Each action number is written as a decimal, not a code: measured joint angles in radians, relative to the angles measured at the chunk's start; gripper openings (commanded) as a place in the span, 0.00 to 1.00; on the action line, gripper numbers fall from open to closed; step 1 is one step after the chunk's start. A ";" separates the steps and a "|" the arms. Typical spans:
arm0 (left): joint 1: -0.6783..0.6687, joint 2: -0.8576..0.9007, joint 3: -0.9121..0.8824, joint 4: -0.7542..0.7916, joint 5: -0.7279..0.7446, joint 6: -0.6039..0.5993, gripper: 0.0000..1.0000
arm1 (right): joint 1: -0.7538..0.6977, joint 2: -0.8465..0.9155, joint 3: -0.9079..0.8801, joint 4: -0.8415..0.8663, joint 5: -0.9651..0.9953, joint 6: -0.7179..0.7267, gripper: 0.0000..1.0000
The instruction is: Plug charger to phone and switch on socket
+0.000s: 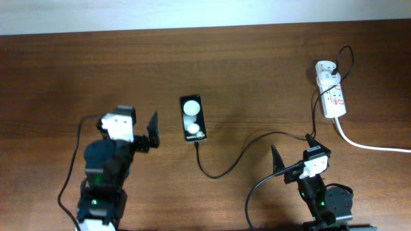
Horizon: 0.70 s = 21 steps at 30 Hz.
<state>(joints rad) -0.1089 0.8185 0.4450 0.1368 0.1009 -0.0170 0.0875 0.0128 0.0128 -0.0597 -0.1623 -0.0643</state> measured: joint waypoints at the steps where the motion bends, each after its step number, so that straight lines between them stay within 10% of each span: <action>1: 0.000 -0.061 -0.057 0.006 0.000 0.030 0.99 | 0.000 0.000 0.000 0.001 0.000 0.000 0.99; 9: 0.000 -0.582 -0.389 0.057 -0.022 0.251 0.99 | 0.000 -0.001 0.000 0.000 0.000 -0.001 0.99; 21: 0.182 -0.803 -0.433 -0.209 -0.060 0.251 0.99 | 0.000 -0.001 0.000 0.000 0.000 0.000 0.99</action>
<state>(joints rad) 0.0734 0.0154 0.0116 -0.0727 0.0414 0.2344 0.0875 0.0120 0.0128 -0.0597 -0.1627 -0.0647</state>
